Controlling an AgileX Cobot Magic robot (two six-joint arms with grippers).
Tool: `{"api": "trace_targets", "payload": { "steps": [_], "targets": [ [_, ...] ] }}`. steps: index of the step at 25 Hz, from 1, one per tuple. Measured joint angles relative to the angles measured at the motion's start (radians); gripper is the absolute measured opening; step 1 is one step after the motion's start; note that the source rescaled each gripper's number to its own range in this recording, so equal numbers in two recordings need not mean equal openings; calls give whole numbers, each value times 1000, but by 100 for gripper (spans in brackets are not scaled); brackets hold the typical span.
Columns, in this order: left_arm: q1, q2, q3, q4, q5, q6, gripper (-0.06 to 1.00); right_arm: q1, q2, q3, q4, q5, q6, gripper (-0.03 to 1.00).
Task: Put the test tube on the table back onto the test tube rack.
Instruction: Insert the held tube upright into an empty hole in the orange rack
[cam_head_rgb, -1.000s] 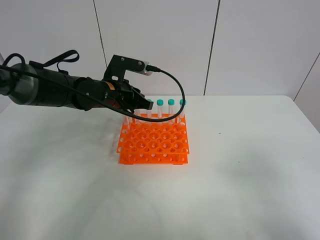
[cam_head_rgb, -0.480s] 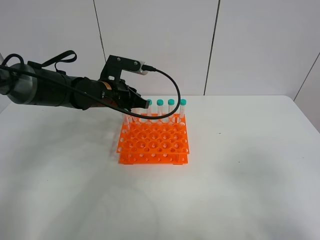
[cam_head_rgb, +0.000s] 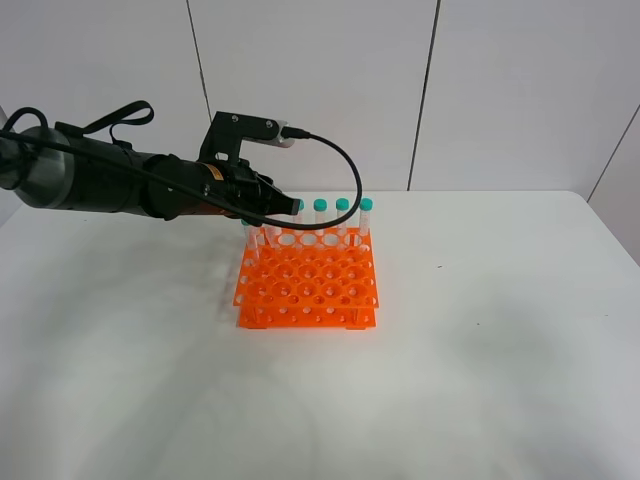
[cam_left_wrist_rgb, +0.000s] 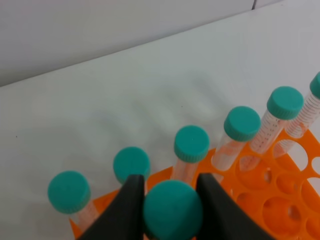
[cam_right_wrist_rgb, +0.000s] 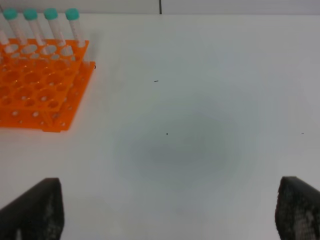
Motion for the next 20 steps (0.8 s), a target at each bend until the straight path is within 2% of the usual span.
{"api": "trace_targets", "payload": {
  "steps": [20],
  "targets": [
    [-1,58,0,3,-32,-30,0,0,0,0,0,0,0,92]
  ]
}}
